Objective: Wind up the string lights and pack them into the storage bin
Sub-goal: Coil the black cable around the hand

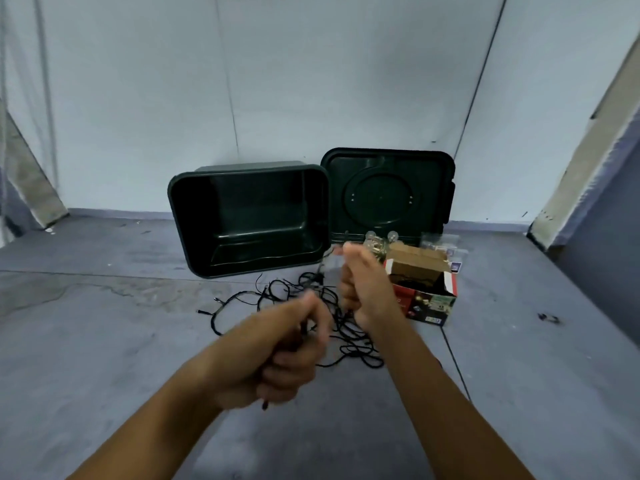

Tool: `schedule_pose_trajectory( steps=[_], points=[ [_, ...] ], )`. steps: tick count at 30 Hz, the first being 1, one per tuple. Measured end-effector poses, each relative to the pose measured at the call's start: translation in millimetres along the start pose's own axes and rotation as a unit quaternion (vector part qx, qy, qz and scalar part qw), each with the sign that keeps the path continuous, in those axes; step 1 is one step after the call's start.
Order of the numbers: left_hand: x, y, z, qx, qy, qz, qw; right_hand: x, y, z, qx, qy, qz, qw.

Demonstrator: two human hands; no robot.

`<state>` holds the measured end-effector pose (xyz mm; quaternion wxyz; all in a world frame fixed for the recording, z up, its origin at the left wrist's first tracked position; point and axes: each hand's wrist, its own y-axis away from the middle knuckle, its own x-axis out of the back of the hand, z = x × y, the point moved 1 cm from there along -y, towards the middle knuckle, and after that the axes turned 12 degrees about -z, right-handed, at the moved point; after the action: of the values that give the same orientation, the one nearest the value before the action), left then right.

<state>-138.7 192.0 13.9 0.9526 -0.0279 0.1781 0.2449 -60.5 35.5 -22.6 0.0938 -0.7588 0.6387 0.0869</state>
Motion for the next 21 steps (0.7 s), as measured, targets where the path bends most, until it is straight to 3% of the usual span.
schedule_pose_trajectory(
  steps=[4,8,11,14,18,21],
  points=[
    [17.9,-12.1,39.3,-0.190,0.041,0.095,0.976,-16.6,27.9,36.8,-0.092,0.070,-0.048,0.992],
    [47.8,-29.1,56.4,-0.261,0.024,0.237,0.936,-42.8,65.7,41.3,-0.139,0.198,-0.126,0.962],
    [65.8,-33.7,44.0,-0.225,-0.067,0.314,0.920,-51.4,88.2,19.9,-0.129,0.308,-0.163,0.928],
    [70.7,-36.0,24.4,-0.169,-0.116,0.290,0.935,-48.3,97.0,-15.2,-0.072,0.462,-0.174,0.867],
    [59.1,-36.6,-3.6,-0.030,-0.246,0.241,0.938,-45.6,82.2,-57.1,0.023,0.611,-0.182,0.770],
    [45.5,-37.3,-18.4,-0.018,-0.194,0.139,0.971,-40.3,53.9,-73.0,0.069,0.595,-0.174,0.781]
  ],
)
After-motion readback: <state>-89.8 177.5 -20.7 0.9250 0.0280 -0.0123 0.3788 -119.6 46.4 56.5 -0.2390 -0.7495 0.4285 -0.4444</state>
